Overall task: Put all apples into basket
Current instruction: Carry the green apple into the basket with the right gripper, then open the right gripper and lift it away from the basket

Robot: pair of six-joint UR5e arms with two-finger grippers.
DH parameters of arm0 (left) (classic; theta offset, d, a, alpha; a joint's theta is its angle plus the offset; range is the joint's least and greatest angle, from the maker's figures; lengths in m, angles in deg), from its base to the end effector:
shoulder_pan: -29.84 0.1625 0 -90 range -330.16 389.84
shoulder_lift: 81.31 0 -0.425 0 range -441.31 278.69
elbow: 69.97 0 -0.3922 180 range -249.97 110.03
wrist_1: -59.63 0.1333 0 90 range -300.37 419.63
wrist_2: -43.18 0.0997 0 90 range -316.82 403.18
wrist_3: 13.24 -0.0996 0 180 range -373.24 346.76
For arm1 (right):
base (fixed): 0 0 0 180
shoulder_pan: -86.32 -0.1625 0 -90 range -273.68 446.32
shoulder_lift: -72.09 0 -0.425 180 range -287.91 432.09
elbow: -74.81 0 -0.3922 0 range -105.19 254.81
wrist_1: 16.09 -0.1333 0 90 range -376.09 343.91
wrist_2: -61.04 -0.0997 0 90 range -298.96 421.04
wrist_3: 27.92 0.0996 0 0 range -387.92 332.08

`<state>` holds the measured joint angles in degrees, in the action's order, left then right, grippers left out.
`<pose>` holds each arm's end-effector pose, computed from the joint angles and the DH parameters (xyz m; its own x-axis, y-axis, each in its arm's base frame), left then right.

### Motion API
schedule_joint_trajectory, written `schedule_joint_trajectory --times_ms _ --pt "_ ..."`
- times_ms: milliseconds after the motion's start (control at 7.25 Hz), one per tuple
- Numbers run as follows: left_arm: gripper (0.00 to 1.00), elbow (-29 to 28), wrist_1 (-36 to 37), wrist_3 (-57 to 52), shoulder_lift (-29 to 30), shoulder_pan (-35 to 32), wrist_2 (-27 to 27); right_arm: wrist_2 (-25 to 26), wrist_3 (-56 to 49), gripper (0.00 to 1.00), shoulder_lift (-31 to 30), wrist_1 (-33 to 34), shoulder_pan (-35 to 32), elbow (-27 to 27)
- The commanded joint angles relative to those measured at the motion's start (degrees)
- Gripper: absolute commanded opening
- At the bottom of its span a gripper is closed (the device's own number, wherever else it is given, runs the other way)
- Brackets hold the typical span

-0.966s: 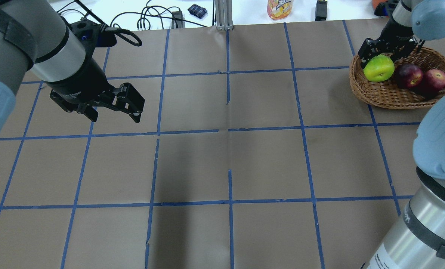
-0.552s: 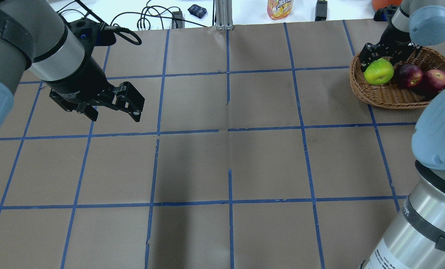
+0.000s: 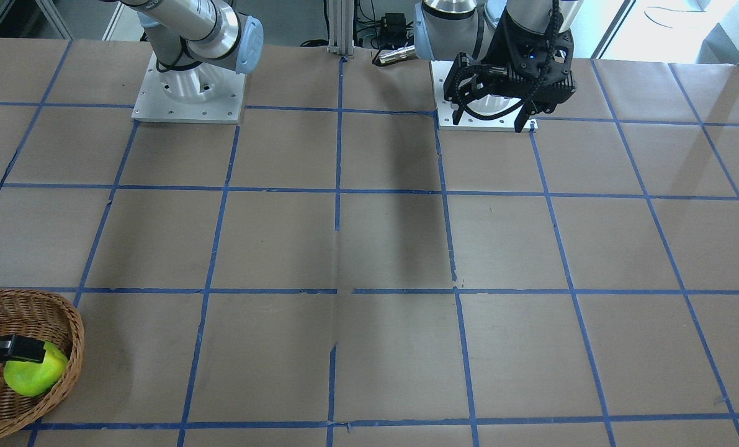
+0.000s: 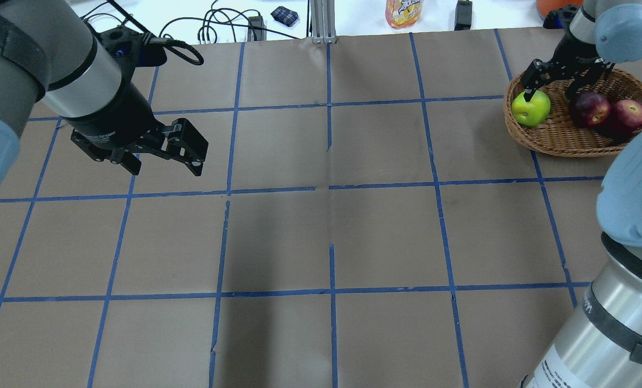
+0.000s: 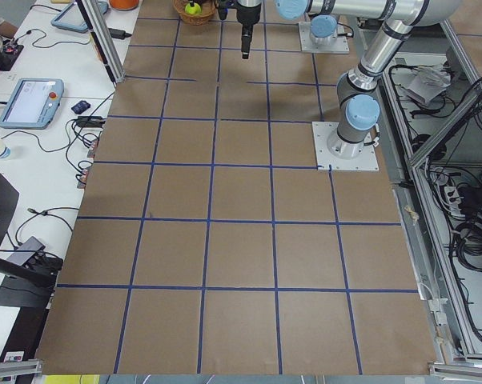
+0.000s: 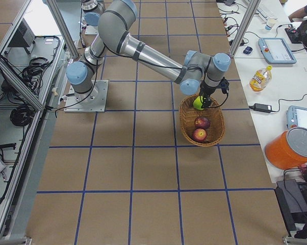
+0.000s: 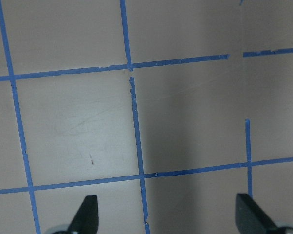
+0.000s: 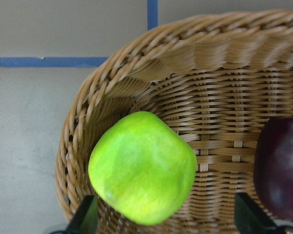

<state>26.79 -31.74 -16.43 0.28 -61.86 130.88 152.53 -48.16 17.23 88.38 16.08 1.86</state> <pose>-0.1500 -0.4258 0.4952 -0.9956 0.0854 0.0398 0.0852 0.9963 -0.0071 -0.1172 -0.7130 0.2826 -1.0000 -0.0093 0.0025 -0.0091 0.9976 0.0682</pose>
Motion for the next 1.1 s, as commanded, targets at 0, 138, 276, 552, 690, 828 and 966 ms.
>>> schedule_joint_trajectory --times_ms 0,138,276,552,690,828,966 --pt "1.00 0.4 -0.2 -0.1 -0.1 0.0 0.5 0.0 2.9 1.00 -8.5 -10.5 -0.8 -0.3" --pt "1.00 0.5 -0.5 0.0 -0.1 0.0 0.4 -0.6 8.1 1.00 -13.5 -17.8 -1.8 -0.3" --pt "1.00 0.5 -0.5 0.0 -0.1 0.0 0.3 -1.5 11.7 1.00 -17.6 -22.7 -4.2 -0.5" --pt "1.00 0.4 -0.4 0.0 -0.1 0.1 0.0 -2.3 14.8 1.00 -23.3 -25.4 -9.2 -3.5" --pt "1.00 0.4 -0.4 0.2 0.0 0.0 -0.2 -2.3 15.0 1.00 -28.5 -25.4 -10.0 -7.3" --pt "1.00 0.4 -0.1 0.2 0.0 0.2 -0.2 -2.4 14.9 1.00 -33.8 -24.8 -10.6 -12.6" --pt "1.00 0.3 -0.4 0.2 -0.1 1.2 -0.3 -2.3 15.1 1.00 -37.1 -23.0 -11.8 -17.8"
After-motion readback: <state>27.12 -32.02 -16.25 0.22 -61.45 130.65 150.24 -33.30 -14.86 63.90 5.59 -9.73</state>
